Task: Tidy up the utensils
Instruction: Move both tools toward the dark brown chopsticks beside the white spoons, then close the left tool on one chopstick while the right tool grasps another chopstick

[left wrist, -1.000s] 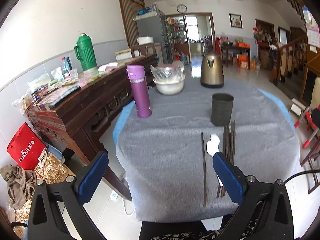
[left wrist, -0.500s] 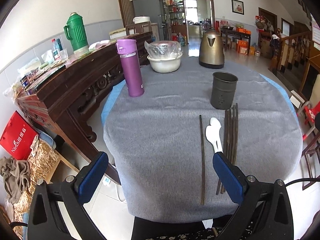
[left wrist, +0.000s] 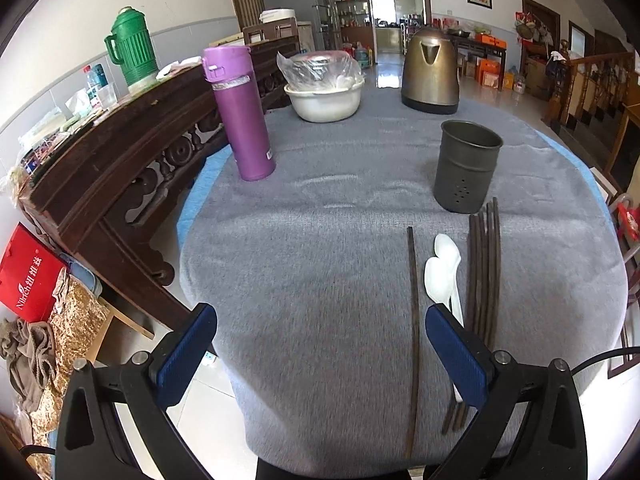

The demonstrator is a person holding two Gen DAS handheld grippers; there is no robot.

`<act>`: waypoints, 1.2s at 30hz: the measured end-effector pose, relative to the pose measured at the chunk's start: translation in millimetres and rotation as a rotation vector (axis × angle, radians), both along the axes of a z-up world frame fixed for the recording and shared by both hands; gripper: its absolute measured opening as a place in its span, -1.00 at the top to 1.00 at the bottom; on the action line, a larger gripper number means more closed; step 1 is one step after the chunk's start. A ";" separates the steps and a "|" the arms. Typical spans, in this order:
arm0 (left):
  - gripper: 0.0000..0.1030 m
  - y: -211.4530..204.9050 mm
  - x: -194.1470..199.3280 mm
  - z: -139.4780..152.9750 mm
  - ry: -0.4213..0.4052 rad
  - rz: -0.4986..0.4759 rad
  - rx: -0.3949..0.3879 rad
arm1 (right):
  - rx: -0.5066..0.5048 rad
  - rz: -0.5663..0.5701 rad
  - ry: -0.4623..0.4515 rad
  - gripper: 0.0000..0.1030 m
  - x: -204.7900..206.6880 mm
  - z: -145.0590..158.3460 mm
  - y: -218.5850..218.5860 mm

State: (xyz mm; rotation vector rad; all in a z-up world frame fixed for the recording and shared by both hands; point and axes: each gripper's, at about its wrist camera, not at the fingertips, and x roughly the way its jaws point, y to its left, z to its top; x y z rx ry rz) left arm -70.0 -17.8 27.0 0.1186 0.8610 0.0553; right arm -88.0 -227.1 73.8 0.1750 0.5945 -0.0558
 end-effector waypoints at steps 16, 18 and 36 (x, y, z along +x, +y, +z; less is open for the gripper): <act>-1.00 6.5 63.8 -43.7 0.173 -0.080 -0.156 | 0.080 0.085 0.129 -0.97 68.0 -47.1 -31.8; -0.90 5.2 68.4 -47.5 0.186 -0.089 -0.158 | 0.131 0.099 0.187 -0.84 80.7 -61.3 -34.7; 0.25 -28.9 149.8 -78.3 0.407 -0.216 -0.331 | 0.619 0.082 0.486 0.60 198.7 -161.0 -76.5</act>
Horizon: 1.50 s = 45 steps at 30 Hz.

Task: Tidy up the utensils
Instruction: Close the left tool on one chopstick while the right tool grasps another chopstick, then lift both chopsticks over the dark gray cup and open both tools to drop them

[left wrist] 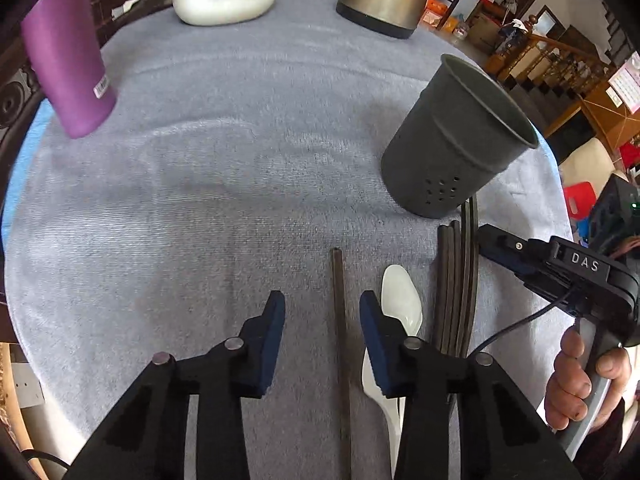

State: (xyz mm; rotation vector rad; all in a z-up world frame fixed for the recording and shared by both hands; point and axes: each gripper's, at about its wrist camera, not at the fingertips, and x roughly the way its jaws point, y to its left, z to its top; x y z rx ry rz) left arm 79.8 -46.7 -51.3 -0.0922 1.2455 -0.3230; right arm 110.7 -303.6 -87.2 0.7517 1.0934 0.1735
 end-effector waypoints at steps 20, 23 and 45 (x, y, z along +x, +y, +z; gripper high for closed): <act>0.88 -23.0 46.4 -24.0 0.019 -0.055 -0.023 | -0.243 0.106 0.017 0.84 24.1 22.9 35.9; 0.89 -17.2 49.7 -23.1 0.008 -0.037 -0.030 | -0.216 0.091 -0.006 0.84 13.6 26.9 28.1; 0.90 2.7 10.7 153.6 -0.438 -0.043 -0.132 | -0.108 -0.104 -0.479 0.84 -49.9 142.0 -12.9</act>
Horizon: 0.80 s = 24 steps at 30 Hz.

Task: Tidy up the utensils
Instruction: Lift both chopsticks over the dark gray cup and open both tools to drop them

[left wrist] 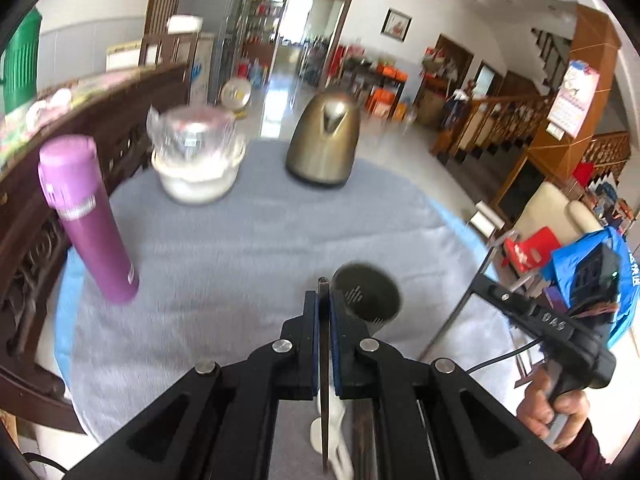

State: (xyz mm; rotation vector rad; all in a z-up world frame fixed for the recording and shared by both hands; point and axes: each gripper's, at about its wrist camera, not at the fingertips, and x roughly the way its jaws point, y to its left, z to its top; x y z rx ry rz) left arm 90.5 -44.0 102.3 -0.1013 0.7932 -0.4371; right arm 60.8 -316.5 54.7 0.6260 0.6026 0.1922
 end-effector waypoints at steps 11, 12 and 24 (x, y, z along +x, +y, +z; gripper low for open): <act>0.90 -10.0 0.8 68.8 -0.130 -0.005 -0.041 | -0.034 -0.044 -0.163 0.84 -3.6 56.1 7.6; 0.90 -10.9 2.0 77.2 -0.143 -0.007 -0.049 | -0.035 -0.054 -0.177 0.84 -2.8 62.1 7.3; 0.90 -25.2 17.2 121.3 -0.270 0.038 -0.087 | -0.108 -0.186 -0.277 0.84 16.5 98.7 14.3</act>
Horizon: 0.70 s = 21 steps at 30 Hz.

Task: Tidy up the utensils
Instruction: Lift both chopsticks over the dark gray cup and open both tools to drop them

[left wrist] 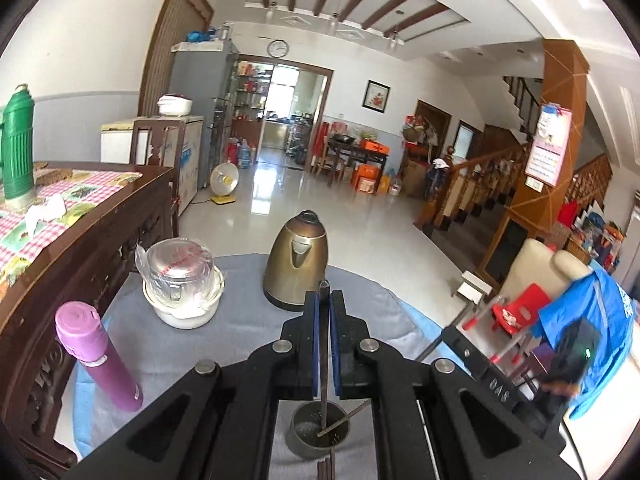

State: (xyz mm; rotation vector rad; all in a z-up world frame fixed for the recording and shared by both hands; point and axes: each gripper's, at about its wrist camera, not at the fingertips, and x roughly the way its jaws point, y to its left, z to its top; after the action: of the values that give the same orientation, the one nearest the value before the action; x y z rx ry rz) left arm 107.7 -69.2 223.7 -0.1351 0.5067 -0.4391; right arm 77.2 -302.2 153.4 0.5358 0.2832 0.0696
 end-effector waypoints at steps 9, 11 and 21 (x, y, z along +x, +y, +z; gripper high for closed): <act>0.89 -7.9 21.8 -89.2 0.169 0.067 0.086 | -0.115 0.031 0.117 0.82 15.2 -40.2 19.0; 0.90 -7.4 16.7 -100.8 0.197 0.077 0.116 | -0.113 0.054 0.131 0.80 13.1 -46.2 20.1; -0.34 12.8 -29.9 -124.4 0.195 0.201 0.308 | -0.063 0.124 0.141 -0.37 -17.7 -61.0 15.1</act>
State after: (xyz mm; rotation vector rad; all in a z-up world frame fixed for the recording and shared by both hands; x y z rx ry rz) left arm 77.8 -56.4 99.3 0.0685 0.7381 -0.1480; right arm 59.5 -287.1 92.5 0.4612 0.4544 0.1428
